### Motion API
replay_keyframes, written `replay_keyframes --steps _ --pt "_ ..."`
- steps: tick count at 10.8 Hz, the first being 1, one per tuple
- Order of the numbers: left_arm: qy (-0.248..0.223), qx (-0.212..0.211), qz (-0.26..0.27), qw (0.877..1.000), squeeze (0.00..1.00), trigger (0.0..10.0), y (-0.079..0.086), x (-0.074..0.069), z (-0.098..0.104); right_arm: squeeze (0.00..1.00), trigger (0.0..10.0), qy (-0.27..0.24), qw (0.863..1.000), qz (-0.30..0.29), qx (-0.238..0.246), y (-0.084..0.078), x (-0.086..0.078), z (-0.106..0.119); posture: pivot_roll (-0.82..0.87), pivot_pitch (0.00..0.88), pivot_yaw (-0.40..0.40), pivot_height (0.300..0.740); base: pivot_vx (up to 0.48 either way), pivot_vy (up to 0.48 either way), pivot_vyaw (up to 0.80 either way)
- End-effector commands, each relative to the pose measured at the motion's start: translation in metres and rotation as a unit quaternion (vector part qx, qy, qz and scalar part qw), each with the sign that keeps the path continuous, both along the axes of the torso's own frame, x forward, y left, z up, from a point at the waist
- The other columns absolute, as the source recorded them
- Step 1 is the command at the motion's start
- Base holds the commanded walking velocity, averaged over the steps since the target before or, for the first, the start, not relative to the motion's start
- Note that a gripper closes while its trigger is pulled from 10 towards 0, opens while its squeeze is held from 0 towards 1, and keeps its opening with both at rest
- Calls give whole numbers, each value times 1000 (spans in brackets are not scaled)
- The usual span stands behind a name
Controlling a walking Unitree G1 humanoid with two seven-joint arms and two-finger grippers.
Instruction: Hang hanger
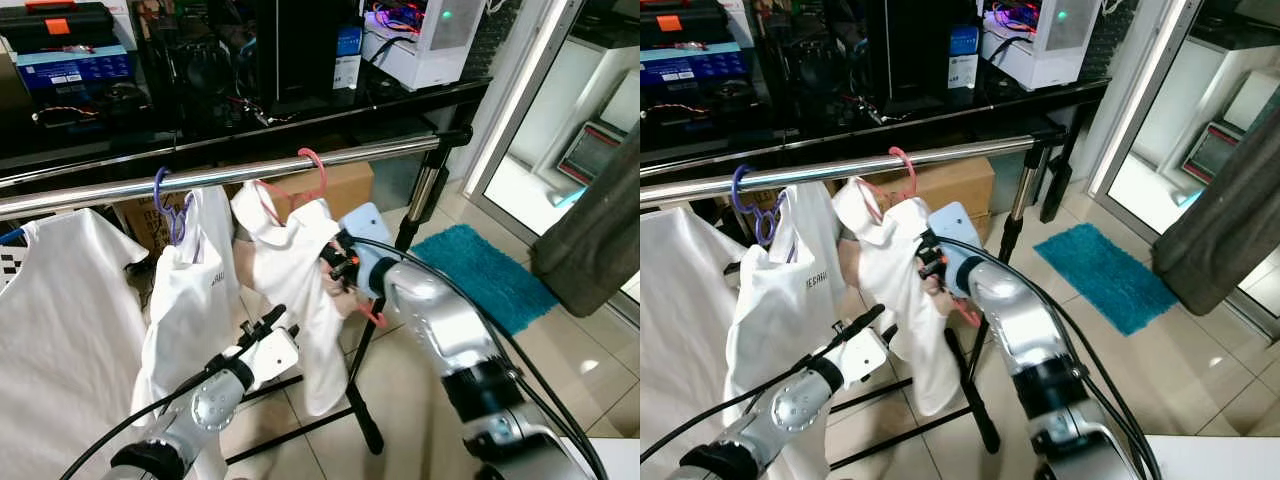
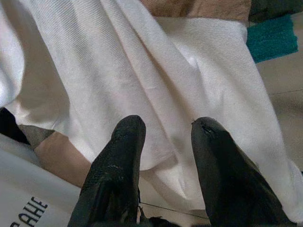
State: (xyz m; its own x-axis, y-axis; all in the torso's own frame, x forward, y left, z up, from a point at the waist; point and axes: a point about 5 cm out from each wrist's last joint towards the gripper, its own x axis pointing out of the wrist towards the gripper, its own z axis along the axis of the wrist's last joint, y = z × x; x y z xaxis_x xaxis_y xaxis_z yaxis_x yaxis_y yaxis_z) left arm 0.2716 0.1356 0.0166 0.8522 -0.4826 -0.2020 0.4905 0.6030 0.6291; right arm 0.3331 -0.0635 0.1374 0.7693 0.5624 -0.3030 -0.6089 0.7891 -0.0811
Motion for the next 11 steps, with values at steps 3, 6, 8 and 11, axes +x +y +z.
replay_keyframes --steps 3,6,8,11 --pt "-3 -10 0 1000 0 10000 -2 -1 1 0 10000 9 1000 -16 2 -16 -10 -2 143 51 -40 740 0 0 0" --pt "0 -16 0 1000 0 10000 -5 -3 -1 1000 10000 11 998 1 60 -13 -26 2 131 55 -40 740 0 0 0" --pt "0 -18 -1 1000 0 10000 -6 -3 -1 1000 10000 14 997 17 76 -10 -32 6 126 60 -42 740 0 0 0" --pt "2 -18 -2 1000 0 10000 -7 -5 -2 1000 10000 30 996 21 85 -18 -36 7 122 67 -43 740 0 0 0"
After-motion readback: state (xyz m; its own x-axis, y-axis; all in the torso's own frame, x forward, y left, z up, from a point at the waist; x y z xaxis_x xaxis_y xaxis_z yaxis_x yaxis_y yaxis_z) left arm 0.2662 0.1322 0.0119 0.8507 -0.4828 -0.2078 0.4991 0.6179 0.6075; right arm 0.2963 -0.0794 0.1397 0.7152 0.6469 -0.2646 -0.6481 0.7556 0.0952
